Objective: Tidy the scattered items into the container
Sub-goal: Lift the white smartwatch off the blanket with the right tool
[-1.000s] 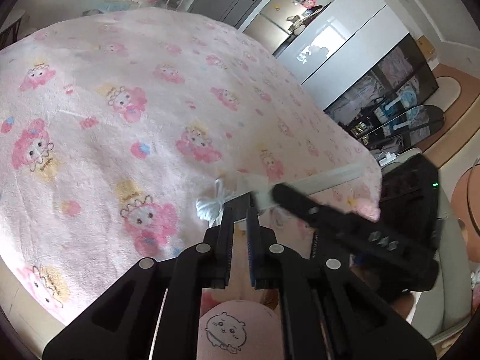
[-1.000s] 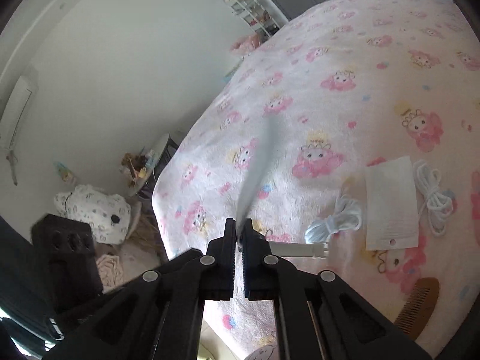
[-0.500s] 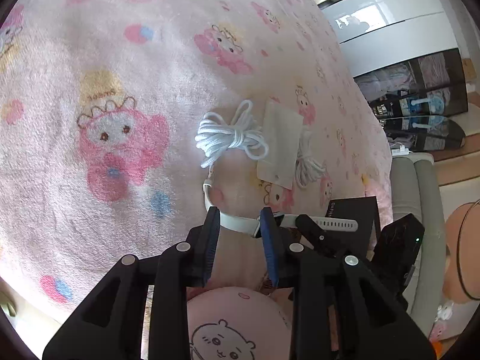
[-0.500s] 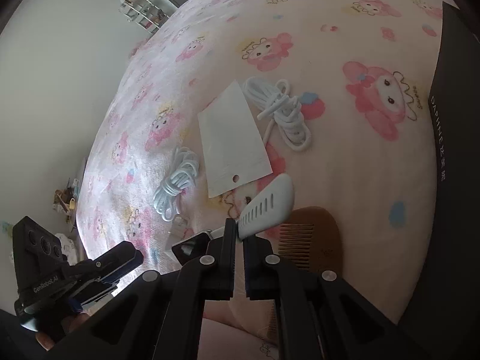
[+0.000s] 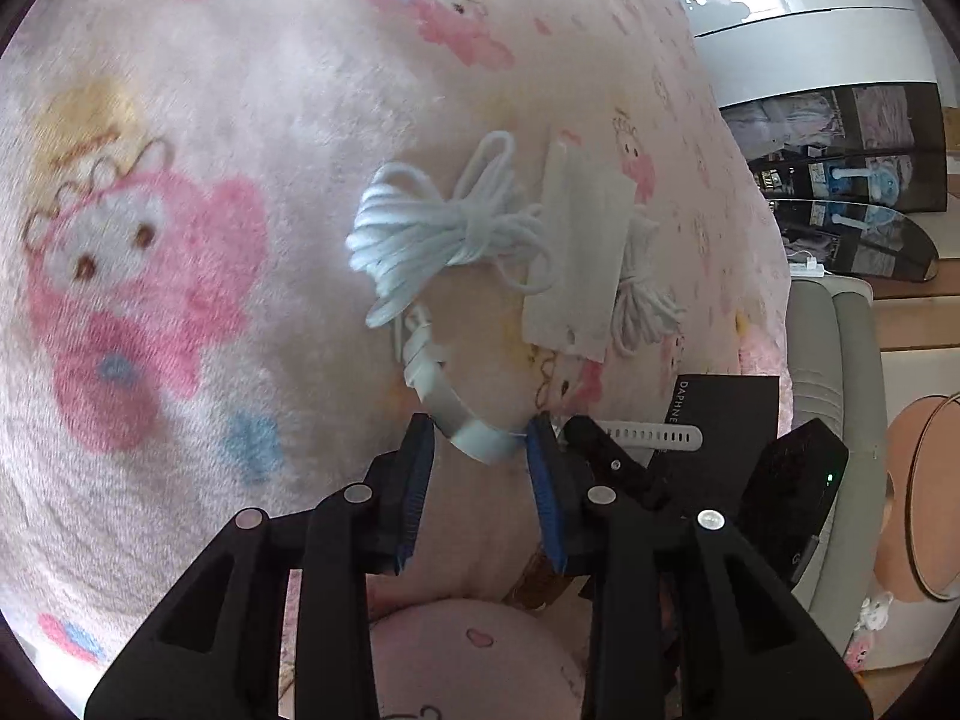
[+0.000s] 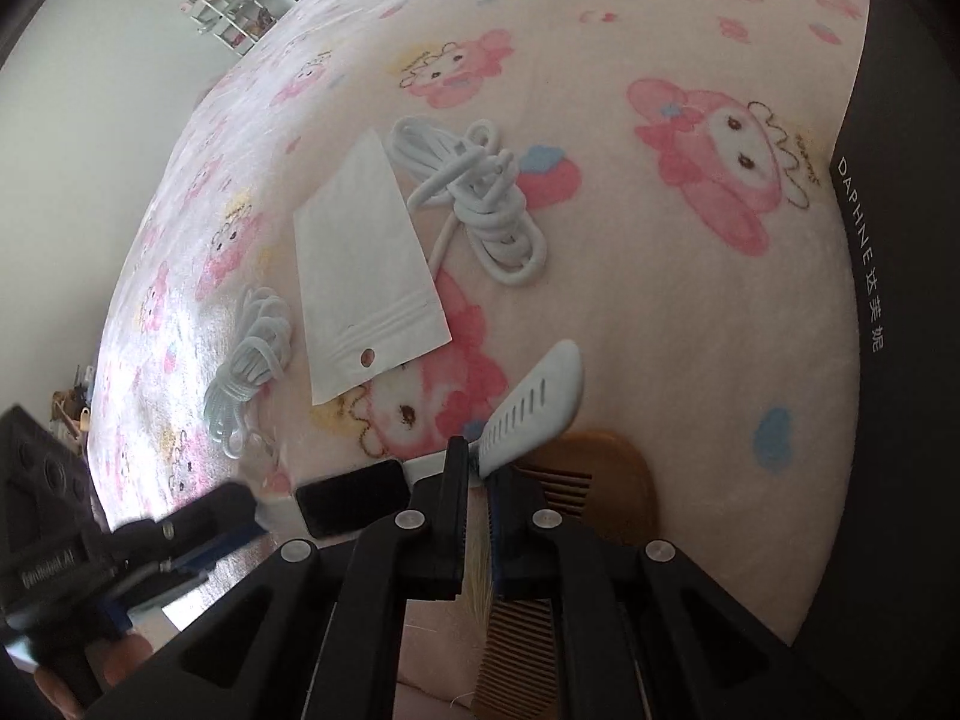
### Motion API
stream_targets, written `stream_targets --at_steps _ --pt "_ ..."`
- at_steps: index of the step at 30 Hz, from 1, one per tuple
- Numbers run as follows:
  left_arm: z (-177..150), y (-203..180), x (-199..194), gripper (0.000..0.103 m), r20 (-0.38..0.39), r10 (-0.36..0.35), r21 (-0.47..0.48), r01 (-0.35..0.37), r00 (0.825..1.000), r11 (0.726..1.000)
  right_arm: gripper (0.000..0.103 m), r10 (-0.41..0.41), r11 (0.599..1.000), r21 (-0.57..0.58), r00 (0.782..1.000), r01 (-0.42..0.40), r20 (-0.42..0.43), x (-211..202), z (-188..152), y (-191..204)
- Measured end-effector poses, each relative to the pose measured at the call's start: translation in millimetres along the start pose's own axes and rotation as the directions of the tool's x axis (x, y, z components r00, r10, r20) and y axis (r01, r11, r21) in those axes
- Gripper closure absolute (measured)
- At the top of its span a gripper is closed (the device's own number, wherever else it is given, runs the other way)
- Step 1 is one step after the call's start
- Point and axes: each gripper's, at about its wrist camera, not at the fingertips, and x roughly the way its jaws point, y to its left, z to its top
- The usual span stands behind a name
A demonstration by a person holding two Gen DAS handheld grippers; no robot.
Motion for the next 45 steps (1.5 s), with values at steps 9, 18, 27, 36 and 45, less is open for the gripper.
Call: stream_targets --at_steps 9,18,27,36,45 --pt "-7 -11 4 0.06 0.05 0.033 -0.11 -0.028 0.998 0.994 0.098 0.005 0.997 0.078 0.997 -0.011 0.081 -26 7 -16" --pt "15 19 13 0.059 0.074 0.049 -0.313 -0.023 0.996 0.95 0.098 0.045 0.99 0.132 0.998 -0.051 0.045 -15 12 -32" --pt "18 5 11 0.091 0.12 0.078 -0.207 -0.052 0.99 0.977 0.091 0.091 0.979 0.179 0.996 -0.094 0.027 6 22 -41" --pt "-15 7 -42 0.096 0.257 0.132 -0.212 -0.078 0.957 0.974 0.093 0.196 0.979 0.062 0.981 -0.194 -0.011 -20 7 -24" --pt "-16 50 -18 0.091 0.14 0.106 -0.258 -0.067 0.984 0.964 0.086 0.132 0.991 -0.018 0.982 -0.136 -0.137 -8 -7 -3"
